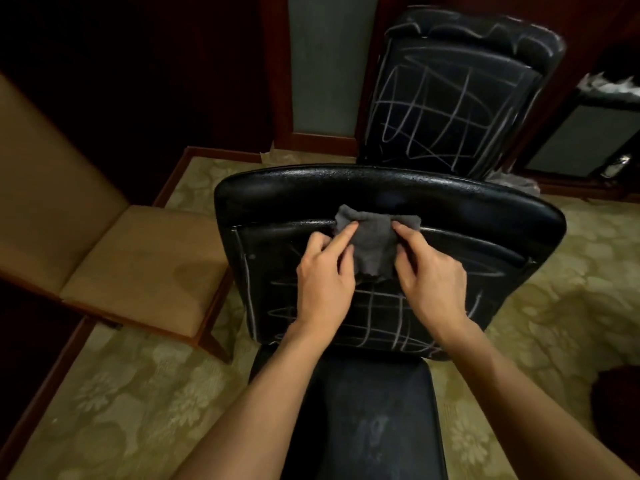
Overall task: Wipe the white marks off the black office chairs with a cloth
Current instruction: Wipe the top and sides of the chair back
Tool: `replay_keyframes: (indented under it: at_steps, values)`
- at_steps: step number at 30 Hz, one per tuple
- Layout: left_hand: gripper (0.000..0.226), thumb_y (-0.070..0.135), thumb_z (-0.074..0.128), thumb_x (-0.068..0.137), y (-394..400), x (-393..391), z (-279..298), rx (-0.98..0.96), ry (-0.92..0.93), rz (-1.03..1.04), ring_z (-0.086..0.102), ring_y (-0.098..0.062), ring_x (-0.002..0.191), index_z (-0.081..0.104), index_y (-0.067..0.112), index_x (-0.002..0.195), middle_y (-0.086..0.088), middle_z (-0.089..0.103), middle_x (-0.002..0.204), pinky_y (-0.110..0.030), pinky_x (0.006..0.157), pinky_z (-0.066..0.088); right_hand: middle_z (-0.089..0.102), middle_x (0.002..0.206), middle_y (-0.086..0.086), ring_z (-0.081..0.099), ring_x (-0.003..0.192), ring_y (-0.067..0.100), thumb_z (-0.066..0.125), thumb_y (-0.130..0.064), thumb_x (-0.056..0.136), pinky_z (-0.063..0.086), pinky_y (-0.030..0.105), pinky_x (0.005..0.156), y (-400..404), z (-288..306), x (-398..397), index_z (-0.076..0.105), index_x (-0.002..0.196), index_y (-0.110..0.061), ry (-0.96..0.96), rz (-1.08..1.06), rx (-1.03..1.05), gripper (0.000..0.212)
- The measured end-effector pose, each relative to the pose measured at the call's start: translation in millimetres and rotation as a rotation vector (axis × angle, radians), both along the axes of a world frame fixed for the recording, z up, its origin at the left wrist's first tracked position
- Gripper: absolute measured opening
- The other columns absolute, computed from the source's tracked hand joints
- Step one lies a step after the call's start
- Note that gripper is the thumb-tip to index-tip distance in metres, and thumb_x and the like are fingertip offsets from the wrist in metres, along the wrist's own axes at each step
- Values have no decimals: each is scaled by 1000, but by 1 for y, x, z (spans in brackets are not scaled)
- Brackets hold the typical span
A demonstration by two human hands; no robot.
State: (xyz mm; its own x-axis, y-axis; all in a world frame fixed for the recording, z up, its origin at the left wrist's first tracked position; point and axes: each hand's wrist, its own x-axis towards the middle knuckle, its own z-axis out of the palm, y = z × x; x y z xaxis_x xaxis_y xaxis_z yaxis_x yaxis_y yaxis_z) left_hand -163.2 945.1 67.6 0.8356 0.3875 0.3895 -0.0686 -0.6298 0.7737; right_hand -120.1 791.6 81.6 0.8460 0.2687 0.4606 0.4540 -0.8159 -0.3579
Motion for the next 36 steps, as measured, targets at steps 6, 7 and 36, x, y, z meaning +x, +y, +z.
replay_keyframes:
  at_steps: [6,7,36]
  values:
    - [35,12,64,94,30,-9,20,-296,100,50,62,-2,101,69,24,127,8,68,106,-18,92,49,70,82,1,68,72,23,51,-28,97,55,42,64,57,12,-4,54,130,-21,103,70,148,35]
    - [34,12,66,93,36,-11,25,-420,121,49,64,0,103,70,24,125,11,70,107,-17,91,51,68,79,-2,67,71,20,50,-29,96,55,41,64,65,16,-4,55,130,-22,117,96,189,35]
    - [11,26,72,84,90,-45,-62,118,112,279,64,-27,80,69,16,87,0,64,84,-38,74,43,64,89,2,65,66,29,65,-21,93,36,28,51,123,-64,-43,59,96,-14,150,-6,0,10]
